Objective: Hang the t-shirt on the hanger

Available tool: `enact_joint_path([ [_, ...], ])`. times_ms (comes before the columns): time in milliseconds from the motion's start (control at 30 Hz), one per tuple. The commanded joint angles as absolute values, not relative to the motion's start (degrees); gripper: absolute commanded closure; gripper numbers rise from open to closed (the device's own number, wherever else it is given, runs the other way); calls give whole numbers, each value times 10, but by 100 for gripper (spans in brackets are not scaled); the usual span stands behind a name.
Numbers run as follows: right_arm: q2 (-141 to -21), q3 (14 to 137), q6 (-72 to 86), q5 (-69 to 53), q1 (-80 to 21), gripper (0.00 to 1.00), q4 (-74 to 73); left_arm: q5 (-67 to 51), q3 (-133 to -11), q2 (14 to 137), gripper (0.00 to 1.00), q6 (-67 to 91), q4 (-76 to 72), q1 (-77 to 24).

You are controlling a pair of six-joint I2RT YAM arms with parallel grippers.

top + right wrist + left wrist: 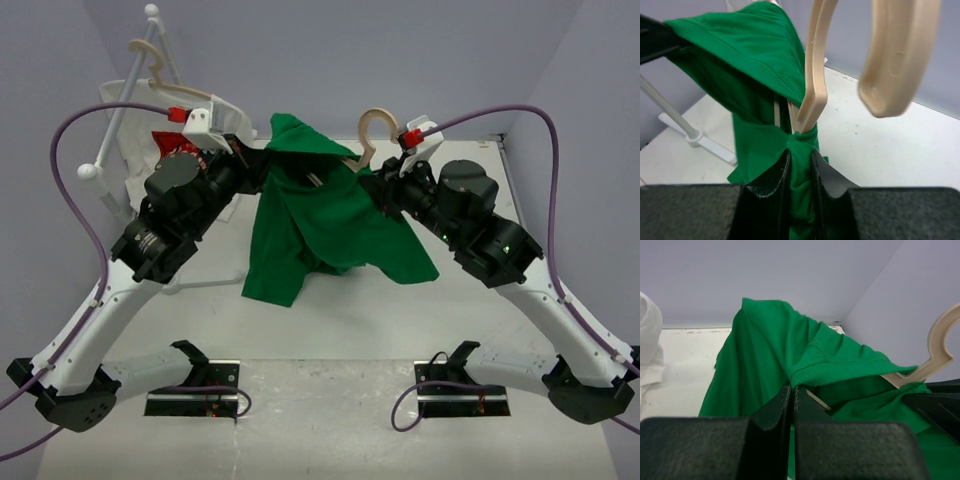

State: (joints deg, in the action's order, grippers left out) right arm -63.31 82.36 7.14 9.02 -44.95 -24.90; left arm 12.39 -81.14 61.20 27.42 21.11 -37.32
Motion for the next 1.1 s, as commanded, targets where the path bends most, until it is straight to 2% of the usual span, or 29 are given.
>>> enact_joint_path([
  [0, -646, 860, 62, -62, -448, 100, -229, 12, -813, 654, 100, 304, 133, -381],
  [133, -625, 823, 76, -122, -446, 100, -147, -104, -816, 697, 100, 310, 82, -434],
  [267, -590, 766, 79, -196, -415, 100, -97, -124, -802, 691, 100, 283, 76, -457],
  [300, -570, 739, 88, -200, -403, 100, -81, -109, -798, 679, 92, 275, 91, -457],
  [400, -523, 682, 96, -197, -375, 100, -59, 5, -787, 640, 51, 246, 122, -456],
  [467, -486, 644, 92, -198, -358, 100, -50, 91, -761, 595, 38, 233, 127, -456],
  [533, -467, 632, 92, -194, -350, 100, -47, 126, -735, 565, 35, 234, 123, -456],
  [600, -452, 622, 90, -195, -347, 100, -44, 130, -704, 543, 40, 233, 109, -456],
  [667, -450, 618, 83, -224, -345, 100, -45, 108, -700, 548, 35, 213, 108, -456],
  [800, -455, 624, 22, -261, -326, 100, -79, -65, -751, 563, 29, 69, 130, -456],
  [933, -472, 640, -35, -386, -296, 100, -135, -178, -825, 582, 26, -17, 169, -456],
  [1067, -492, 654, -80, -499, -293, 100, -164, -372, -865, 626, 20, -7, 159, -456],
])
